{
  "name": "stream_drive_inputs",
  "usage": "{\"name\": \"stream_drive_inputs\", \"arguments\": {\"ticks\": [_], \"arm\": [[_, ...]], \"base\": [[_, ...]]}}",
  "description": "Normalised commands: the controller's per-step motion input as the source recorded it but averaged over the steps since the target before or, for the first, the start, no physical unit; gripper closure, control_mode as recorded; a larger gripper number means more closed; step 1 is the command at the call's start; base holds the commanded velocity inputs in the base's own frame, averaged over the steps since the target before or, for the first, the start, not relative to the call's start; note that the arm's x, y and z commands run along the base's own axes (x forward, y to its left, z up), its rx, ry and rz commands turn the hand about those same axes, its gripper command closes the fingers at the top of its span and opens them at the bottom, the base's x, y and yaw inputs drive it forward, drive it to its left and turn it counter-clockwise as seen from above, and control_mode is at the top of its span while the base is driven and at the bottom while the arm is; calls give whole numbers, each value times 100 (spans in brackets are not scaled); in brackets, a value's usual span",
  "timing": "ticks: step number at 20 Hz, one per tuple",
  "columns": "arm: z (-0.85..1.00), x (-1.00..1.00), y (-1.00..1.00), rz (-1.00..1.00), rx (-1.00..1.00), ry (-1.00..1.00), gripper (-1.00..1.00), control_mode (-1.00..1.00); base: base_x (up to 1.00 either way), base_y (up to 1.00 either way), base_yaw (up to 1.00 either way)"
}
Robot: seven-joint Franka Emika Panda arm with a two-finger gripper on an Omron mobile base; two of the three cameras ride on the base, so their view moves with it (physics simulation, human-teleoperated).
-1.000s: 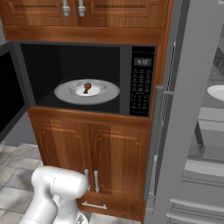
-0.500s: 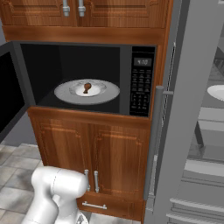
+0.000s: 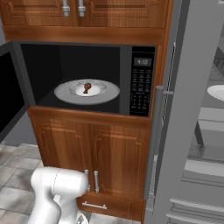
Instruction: Transport the chicken drumstick from the fridge to the microwave and turn on the microwave.
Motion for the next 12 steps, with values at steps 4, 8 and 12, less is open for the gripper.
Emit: {"name": "stream_drive_inputs", "arguments": {"ticks": [4, 8, 12], "arm": [[-15, 36, 7, 0, -1, -22, -100, -100], [-10, 31, 7, 0, 0, -20, -100, -100], [-5, 22, 3, 0, 1, -15, -100, -100]], "base": [[0, 0, 0], [0, 0, 0], [0, 0, 0]]}}
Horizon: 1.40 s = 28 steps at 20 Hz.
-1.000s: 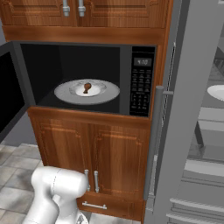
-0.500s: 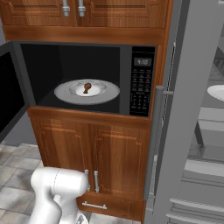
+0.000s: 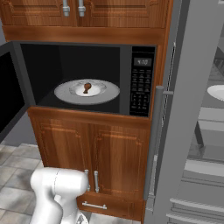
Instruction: Transport the chicken drumstick from the fridge to the microwave and turn on the microwave.
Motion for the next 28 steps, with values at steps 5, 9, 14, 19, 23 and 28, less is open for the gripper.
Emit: {"name": "stream_drive_inputs", "arguments": {"ticks": [5, 9, 14, 19, 23, 28], "arm": [[0, 1, 0, -1, 6, -6, -100, -100], [0, -4, 3, -4, 10, -2, -100, -100], [1, -2, 0, -2, 15, 0, -100, -100], [1, 0, 0, 0, 17, 0, -100, -100], [0, -10, 0, 0, 20, 0, -100, -100], [0, -25, 0, 0, 21, 0, -100, -100]], "base": [[0, 0, 0], [0, 0, 0], [0, 0, 0], [0, 0, 0], [0, 0, 0], [0, 0, 0]]}}
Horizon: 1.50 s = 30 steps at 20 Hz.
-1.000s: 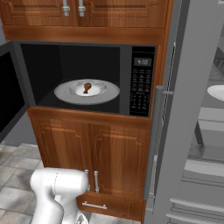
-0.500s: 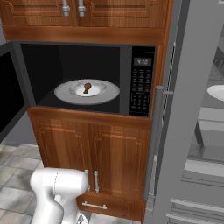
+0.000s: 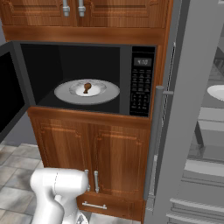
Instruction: Transport the chicken drumstick from the fridge to the microwave and turn on the microwave.
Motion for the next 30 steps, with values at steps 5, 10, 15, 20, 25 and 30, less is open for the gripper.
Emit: {"name": "stream_drive_inputs", "arguments": {"ticks": [5, 10, 15, 20, 25, 30], "arm": [[0, -19, -4, -1, 21, 0, -100, -100], [0, -7, -10, -3, 21, 0, -100, -100], [0, 0, -13, -3, 20, 0, -100, -100], [0, -10, -12, -1, 22, 0, -100, -100], [0, -17, -9, -3, 24, 0, -100, -100], [0, -20, -8, -9, 20, -2, -100, -100]], "base": [[0, 0, 0], [0, 0, 0], [0, 0, 0], [0, 0, 0], [0, 0, 0], [0, 0, 0]]}}
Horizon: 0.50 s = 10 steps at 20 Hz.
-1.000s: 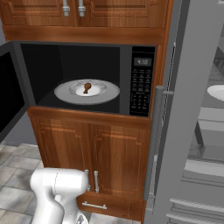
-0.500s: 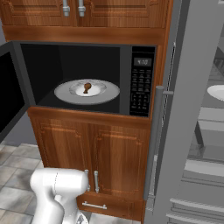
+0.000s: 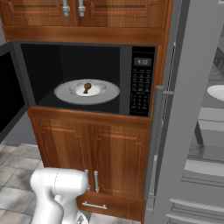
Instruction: Transport the chicken drumstick from the fridge to the microwave and turn on the microwave.
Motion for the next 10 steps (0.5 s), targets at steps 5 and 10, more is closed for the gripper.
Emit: {"name": "stream_drive_inputs", "arguments": {"ticks": [5, 10], "arm": [[0, -13, -16, -13, 15, -2, -100, -100], [0, -6, -16, -16, 11, -3, -100, -100]], "base": [[0, 0, 0], [0, 0, 0]]}}
